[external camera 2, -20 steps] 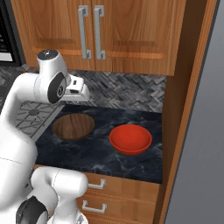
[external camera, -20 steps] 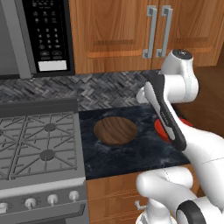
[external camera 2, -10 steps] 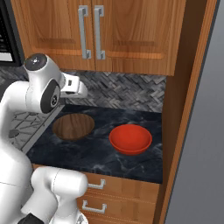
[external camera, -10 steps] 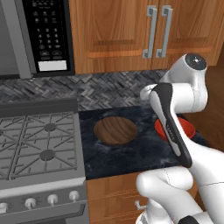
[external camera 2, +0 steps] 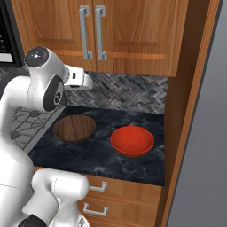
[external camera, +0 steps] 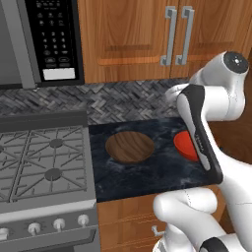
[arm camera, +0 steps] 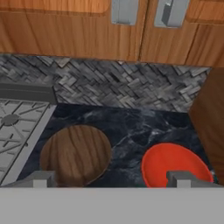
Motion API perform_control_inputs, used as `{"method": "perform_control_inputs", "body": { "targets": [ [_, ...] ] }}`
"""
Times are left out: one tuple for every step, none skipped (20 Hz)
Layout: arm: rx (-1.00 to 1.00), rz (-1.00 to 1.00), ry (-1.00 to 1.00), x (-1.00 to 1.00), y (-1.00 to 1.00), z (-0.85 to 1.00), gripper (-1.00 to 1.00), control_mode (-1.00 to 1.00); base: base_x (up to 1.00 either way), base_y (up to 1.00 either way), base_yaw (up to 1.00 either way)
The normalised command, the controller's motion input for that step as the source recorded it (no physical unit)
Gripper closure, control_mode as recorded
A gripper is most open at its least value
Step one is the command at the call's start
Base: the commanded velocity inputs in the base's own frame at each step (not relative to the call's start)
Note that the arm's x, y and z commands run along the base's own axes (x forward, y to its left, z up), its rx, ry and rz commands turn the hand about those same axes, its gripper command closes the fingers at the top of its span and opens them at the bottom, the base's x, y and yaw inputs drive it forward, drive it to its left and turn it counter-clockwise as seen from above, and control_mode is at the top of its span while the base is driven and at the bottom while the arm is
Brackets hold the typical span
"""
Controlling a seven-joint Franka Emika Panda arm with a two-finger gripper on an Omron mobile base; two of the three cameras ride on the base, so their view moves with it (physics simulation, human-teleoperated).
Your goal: Open the cabinet. Pick the bowls from the counter and place them in the cabinet. Then close the cabinet.
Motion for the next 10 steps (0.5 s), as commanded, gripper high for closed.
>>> {"method": "perform_control_inputs", "body": {
  "targets": [
    [0.0,0.0,0.0,0.0,-0.14,0.44,-1.0,-1.0,0.0,0.0,0.0],
    [0.0,0.0,-0.01,0.0,-0.03,0.46,-1.0,-1.0,0.0,0.0,0.0],
    [0.0,0.0,0.0,0.0,-0.03,0.46,-1.0,-1.0,0.0,0.0,0.0],
    [0.0,0.0,-0.01,0.0,0.0,0.46,-1.0,-1.0,0.0,0.0,0.0],
    [0.0,0.0,-0.01,0.0,-0.03,0.46,-1.0,-1.0,0.0,0.0,0.0],
    [0.0,0.0,0.0,0.0,-0.05,0.52,-1.0,-1.0,0.0,0.0,0.0],
    [0.0,0.0,0.0,0.0,-0.04,0.54,-1.0,-1.0,0.0,0.0,0.0],
    [0.0,0.0,0.0,0.0,-0.04,0.48,-1.0,-1.0,0.0,0.0,0.0],
    [0.0,0.0,0.0,0.0,-0.05,0.32,-1.0,-1.0,0.0,0.0,0.0],
    [0.0,0.0,0.0,0.05,-0.07,0.15,-1.0,-1.0,0.0,0.0,0.0]
  ]
}}
